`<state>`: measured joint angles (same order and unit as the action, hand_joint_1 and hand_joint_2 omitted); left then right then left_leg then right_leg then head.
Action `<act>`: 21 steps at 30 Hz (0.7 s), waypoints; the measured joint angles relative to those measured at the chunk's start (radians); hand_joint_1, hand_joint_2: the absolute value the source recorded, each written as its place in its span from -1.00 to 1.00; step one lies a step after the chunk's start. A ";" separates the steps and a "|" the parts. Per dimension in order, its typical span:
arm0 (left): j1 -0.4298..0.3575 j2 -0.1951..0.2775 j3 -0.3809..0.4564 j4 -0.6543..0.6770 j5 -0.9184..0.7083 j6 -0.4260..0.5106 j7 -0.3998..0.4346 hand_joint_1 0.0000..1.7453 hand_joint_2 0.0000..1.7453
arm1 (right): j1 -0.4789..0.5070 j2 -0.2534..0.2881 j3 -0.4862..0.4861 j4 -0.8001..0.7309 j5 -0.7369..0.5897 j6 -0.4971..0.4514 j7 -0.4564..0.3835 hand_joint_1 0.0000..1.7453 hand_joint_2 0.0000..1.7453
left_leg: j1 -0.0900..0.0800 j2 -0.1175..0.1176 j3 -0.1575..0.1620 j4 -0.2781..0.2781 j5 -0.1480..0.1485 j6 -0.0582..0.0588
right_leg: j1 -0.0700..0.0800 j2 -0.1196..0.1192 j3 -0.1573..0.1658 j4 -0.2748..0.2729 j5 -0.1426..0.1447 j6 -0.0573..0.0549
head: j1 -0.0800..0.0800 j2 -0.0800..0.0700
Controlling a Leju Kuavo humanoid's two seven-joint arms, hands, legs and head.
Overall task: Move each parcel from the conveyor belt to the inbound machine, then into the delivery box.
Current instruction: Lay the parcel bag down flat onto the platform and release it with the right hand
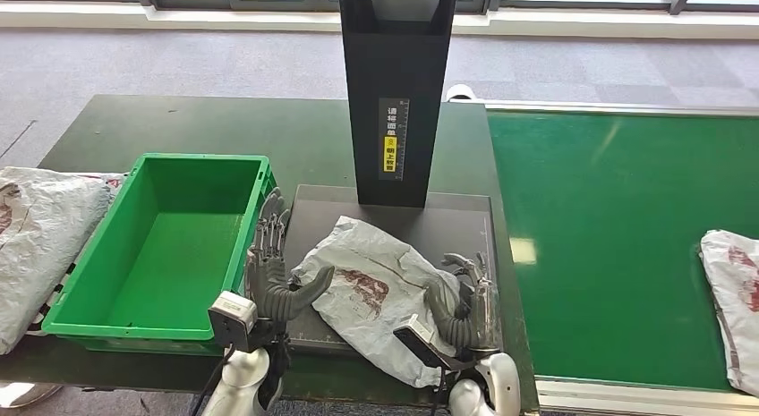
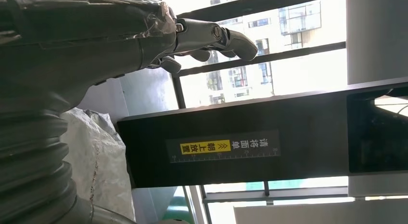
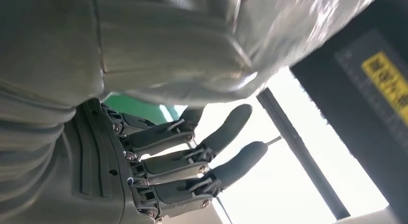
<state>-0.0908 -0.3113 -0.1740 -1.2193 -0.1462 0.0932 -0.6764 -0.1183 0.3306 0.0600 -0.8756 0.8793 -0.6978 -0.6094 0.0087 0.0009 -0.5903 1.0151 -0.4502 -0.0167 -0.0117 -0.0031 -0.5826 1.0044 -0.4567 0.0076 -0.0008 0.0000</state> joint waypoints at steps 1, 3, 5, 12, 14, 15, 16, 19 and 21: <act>0.000 0.000 0.000 0.000 -0.001 0.002 0.000 -1.00 1.00 | 0.001 0.001 -0.016 -0.010 -0.035 0.000 -0.028 -1.00 1.00 | 0.000 0.000 0.000 0.000 0.000 0.000 | 0.000 0.000 0.000 0.000 0.000 0.000 | 0.000 0.000; -0.001 0.000 0.000 0.005 -0.001 0.007 0.000 -1.00 1.00 | 0.007 0.001 -0.046 -0.053 -0.108 -0.002 -0.069 -1.00 1.00 | 0.000 0.000 0.000 0.000 0.000 0.000 | 0.000 0.000 0.000 0.000 0.000 0.000 | 0.000 0.000; -0.003 0.000 0.000 0.016 0.001 0.013 0.000 -1.00 1.00 | 0.016 0.002 -0.064 -0.111 -0.161 -0.003 -0.084 -1.00 1.00 | -0.001 0.000 0.000 0.000 0.000 0.000 | -0.001 0.001 -0.001 0.000 0.000 0.000 | 0.000 0.000; -0.016 0.000 0.000 0.086 0.001 0.036 0.000 -1.00 1.00 | 0.045 0.002 -0.070 -0.301 -0.239 -0.004 -0.090 -1.00 1.00 | -0.001 0.002 0.000 0.000 0.000 0.000 | -0.001 0.002 -0.002 0.000 0.000 0.000 | 0.000 0.000; -0.029 0.000 0.000 0.119 -0.020 0.053 0.000 -1.00 1.00 | 0.056 0.002 -0.070 -0.362 -0.259 -0.004 -0.091 -1.00 1.00 | -0.001 0.002 0.000 0.000 0.000 0.000 | -0.001 0.002 -0.002 0.000 0.000 0.000 | 0.000 0.000; -0.039 -0.001 -0.002 0.139 -0.039 0.063 0.000 -1.00 1.00 | 0.064 0.002 -0.069 -0.398 -0.267 -0.004 -0.092 -1.00 1.00 | -0.001 0.002 0.000 0.000 0.000 0.000 | -0.001 0.002 -0.002 0.000 0.000 0.000 | 0.000 0.000; -0.050 -0.002 -0.005 0.160 -0.063 0.075 0.000 -1.00 1.00 | 0.072 0.002 -0.068 -0.437 -0.276 -0.003 -0.092 -1.00 1.00 | -0.001 0.002 0.000 0.000 0.000 0.000 | -0.001 0.002 -0.002 0.000 0.000 0.000 | 0.000 0.000; -0.087 -0.008 -0.030 0.244 -0.189 0.137 0.011 -1.00 1.00 | 0.098 0.002 -0.059 -0.570 -0.310 -0.003 -0.094 -1.00 1.00 | -0.001 0.001 0.000 0.000 0.000 0.000 | -0.001 0.002 -0.002 0.000 0.000 0.000 | 0.000 0.000; -0.111 -0.012 -0.056 0.304 -0.293 0.183 0.039 -1.00 1.00 | 0.112 0.002 -0.048 -0.652 -0.333 -0.003 -0.095 -1.00 1.00 | -0.002 0.002 0.000 0.000 0.000 0.000 | -0.002 0.002 -0.002 0.000 0.000 0.000 | 0.000 0.000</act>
<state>-0.2015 -0.3235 -0.2295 -0.9148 -0.4395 0.2762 -0.6376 -0.0064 0.3323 0.0121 -1.5279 0.5461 -0.7012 -0.7041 0.0070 0.0027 -0.5901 1.0153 -0.4503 -0.0166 -0.0135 -0.0011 -0.5847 1.0042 -0.4565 0.0077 -0.0007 0.0000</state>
